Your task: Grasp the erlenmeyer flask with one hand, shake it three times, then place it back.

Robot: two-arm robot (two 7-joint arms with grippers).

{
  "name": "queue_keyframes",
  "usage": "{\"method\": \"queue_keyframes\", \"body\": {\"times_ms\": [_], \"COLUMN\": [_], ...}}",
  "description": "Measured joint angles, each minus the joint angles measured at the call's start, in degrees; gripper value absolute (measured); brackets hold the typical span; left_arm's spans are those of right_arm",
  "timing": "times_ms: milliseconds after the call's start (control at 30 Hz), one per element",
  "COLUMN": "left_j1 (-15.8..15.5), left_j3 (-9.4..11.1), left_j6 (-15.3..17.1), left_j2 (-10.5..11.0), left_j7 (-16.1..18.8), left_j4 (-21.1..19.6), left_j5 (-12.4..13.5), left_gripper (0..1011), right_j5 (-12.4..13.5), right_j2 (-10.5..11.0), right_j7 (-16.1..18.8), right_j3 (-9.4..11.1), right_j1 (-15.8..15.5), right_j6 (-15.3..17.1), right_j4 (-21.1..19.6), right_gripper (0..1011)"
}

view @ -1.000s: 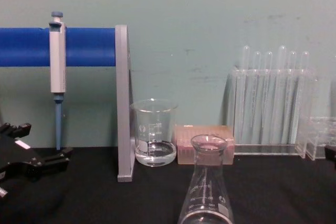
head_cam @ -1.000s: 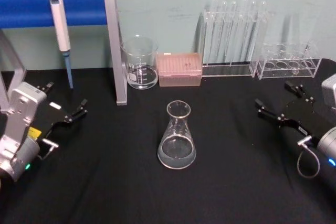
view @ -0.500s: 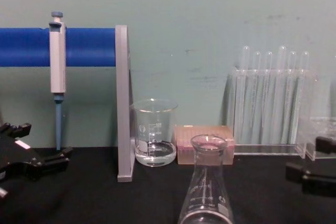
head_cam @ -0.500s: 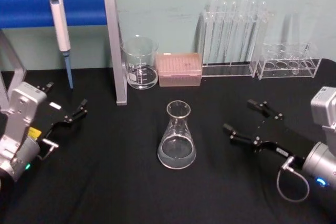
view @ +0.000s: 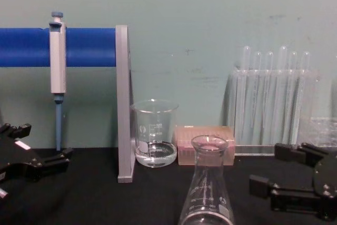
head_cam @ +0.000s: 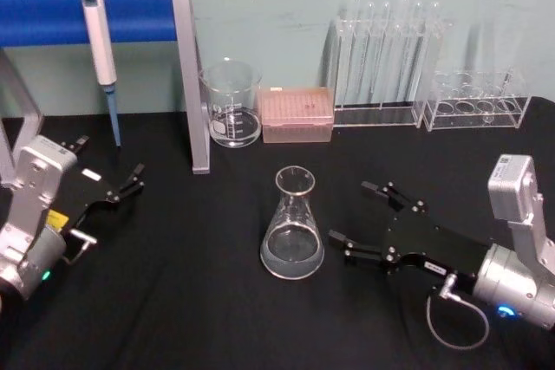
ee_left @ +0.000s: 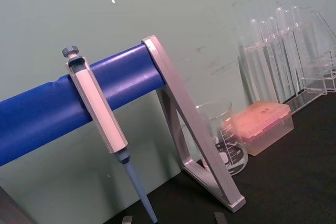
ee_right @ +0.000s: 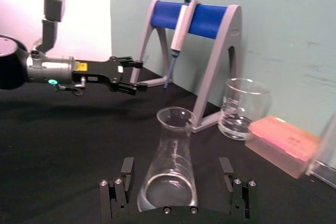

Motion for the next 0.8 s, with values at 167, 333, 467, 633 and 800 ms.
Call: {"method": "queue_keyframes", "body": {"times_ms": [167,333,467,633,800], "left_j1": [0.0,-0.01,0.0,0.0,0.0], "left_j3": [0.0,0.0,0.0,0.0,0.0], "left_j6": [0.0,0.0,0.0,0.0,0.0], "left_j2": [0.0,0.0,0.0,0.0,0.0], "left_j7": [0.0,0.0,0.0,0.0,0.0], "left_j4": [0.0,0.0,0.0,0.0,0.0], "left_j5": [0.0,0.0,0.0,0.0,0.0], "left_gripper": [1001,1001,1001,1001,1001], "right_j5": [0.1,0.29,0.55,0.92,1.2], "right_j2": [-0.94,-2.29,-3.17,-4.44,-5.63], "right_j7": [1.5,2.86,3.98,5.53,6.78], "right_j3": [-0.27,-0.67,-1.1,-2.02,-3.0], "right_j1": [0.79,2.18,3.54,5.72,7.89], "right_j6": [0.07,0.15,0.23,0.36,0.68], "right_j4": [0.98,2.75,4.35,7.04,9.86], "right_gripper": [1003,1003,1002,1002,1002]}}
